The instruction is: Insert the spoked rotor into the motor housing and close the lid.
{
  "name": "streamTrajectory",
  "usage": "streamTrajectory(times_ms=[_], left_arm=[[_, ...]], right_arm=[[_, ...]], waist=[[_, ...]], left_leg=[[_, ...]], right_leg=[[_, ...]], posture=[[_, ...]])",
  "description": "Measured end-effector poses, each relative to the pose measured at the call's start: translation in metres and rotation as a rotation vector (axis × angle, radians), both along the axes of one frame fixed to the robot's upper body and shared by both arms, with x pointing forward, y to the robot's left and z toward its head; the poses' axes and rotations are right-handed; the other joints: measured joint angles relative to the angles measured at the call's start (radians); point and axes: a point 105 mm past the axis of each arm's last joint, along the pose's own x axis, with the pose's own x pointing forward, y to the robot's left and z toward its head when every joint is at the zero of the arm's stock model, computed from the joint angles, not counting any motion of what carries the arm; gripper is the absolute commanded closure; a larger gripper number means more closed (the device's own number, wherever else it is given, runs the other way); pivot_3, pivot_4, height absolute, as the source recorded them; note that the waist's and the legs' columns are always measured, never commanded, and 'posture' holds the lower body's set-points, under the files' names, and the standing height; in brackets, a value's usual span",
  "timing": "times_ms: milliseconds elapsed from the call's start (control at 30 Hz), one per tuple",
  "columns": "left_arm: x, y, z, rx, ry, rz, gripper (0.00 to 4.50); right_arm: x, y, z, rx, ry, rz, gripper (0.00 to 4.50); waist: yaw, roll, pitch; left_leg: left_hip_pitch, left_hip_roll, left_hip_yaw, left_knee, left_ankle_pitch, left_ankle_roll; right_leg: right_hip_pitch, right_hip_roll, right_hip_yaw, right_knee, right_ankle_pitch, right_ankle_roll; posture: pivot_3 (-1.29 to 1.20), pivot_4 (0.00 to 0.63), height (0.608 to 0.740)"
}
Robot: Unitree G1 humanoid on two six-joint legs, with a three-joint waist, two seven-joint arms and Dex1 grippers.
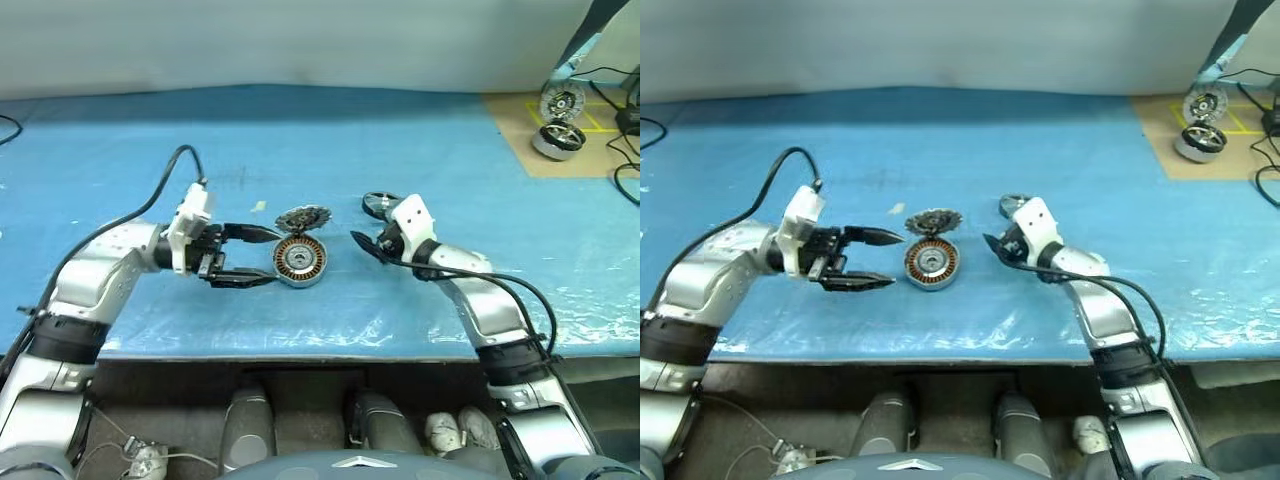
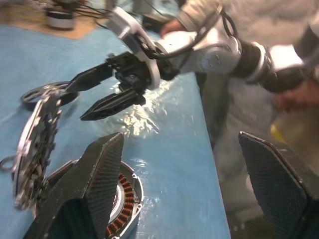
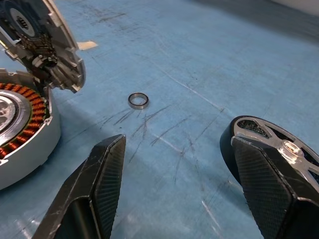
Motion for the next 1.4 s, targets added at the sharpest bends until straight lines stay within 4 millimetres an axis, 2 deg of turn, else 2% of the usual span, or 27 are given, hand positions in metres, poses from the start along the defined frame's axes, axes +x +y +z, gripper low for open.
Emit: streamTrajectory(times_ms=[100, 167, 333, 500, 667, 800, 967, 1200, 1300, 1400], left_arm=[[0.004, 0.016, -0.013, -0.032, 0.043, 0.148, 0.66], [0.007, 0.02, -0.021, -0.041, 0.018, 0.233, 0.66], [0.005, 0.021, -0.043, -0.061, -0.024, 0.353, 0.66], [0.0, 0.021, -0.05, -0.076, -0.019, 0.406, 0.66], [-0.003, 0.009, -0.042, -0.082, -0.044, 0.384, 0.66], [0.0, 0.005, -0.037, -0.076, -0.048, 0.383, 0.66], [-0.004, -0.008, -0.035, -0.057, -0.057, 0.335, 0.66], [-0.004, -0.006, -0.034, -0.03, -0.043, 0.334, 0.66], [-0.005, -0.006, -0.034, -0.029, -0.042, 0.326, 0.63], [-0.005, -0.006, -0.034, -0.027, -0.042, 0.317, 0.63]], right_arm=[[0.011, 0.008, -0.005, 0.007, 0.01, 0.005, 0.91], [0.016, 0.016, -0.007, 0.001, 0.015, 0.025, 0.91], [0.024, 0.048, -0.005, -0.001, -0.005, 0.099, 0.91], [0.029, 0.056, -0.012, 0.002, 0.009, 0.112, 0.91], [0.034, 0.067, -0.017, 0.004, 0.015, 0.124, 0.91], [0.037, 0.071, -0.035, -0.002, 0.069, 0.114, 0.91], [0.049, 0.075, -0.035, 0.01, 0.064, 0.063, 0.91], [0.056, 0.072, -0.036, 0.041, 0.072, 0.014, 0.91], [0.057, 0.071, -0.036, 0.052, 0.075, -0.002, 1.5], [0.057, 0.07, -0.037, 0.051, 0.071, -0.011, 2.56]], waist=[[-0.001, 0.0, 0.0], [-0.001, 0.0, 0.0], [-0.002, -0.001, 0.0], [-0.001, -0.001, 0.0], [-0.002, -0.001, 0.0], [-0.004, -0.001, 0.0], [-0.01, -0.001, 0.0], [-0.014, 0.0, 0.0], [-0.014, 0.0, 0.0], [-0.015, 0.0, 0.0]], left_leg=[[0.0, 0.0, 0.0, 0.0, 0.0, 0.0], [0.0, 0.0, 0.0, 0.0, 0.0, 0.0], [0.0, 0.001, 0.0, 0.0, 0.0, 0.0], [0.0, 0.001, 0.0, 0.001, 0.0, 0.0], [0.001, 0.002, 0.0, 0.001, 0.0, 0.001], [0.001, 0.002, 0.0, 0.003, 0.0, 0.001], [0.001, 0.002, 0.0, 0.004, 0.001, 0.002], [0.002, 0.002, 0.0, 0.005, 0.001, 0.002], [0.002, 0.002, 0.0, 0.006, 0.001, 0.002], [0.002, 0.002, 0.0, 0.007, 0.001, 0.002]], right_leg=[[0.0, 0.001, 0.0, 0.0, 0.001, 0.001], [0.001, 0.001, 0.0, -0.001, 0.002, 0.003], [0.001, 0.001, -0.001, 0.0, 0.002, 0.004], [0.001, 0.0, -0.001, 0.0, 0.002, 0.004], [0.001, 0.001, -0.001, 0.002, 0.0, 0.0], [0.001, 0.0, 0.0, 0.004, 0.0, 0.0], [0.001, 0.001, 0.0, 0.005, 0.0, -0.001], [0.002, 0.0, 0.0, 0.005, 0.0, -0.001], [0.002, 0.0, 0.0, 0.005, 0.0, -0.001], [0.003, 0.0, 0.0, 0.005, 0.0, -0.001]], posture=[[0.0, 0.15, 0.74], [0.0, 0.15, 0.74], [0.0, 0.15, 0.74], [0.0, 0.15, 0.74], [0.0, 0.15, 0.74], [0.0, 0.15, 0.74], [0.0, 0.15, 0.74], [0.0, 0.15, 0.74], [0.0, 0.15, 0.74], [0.0, 0.15, 0.74]])
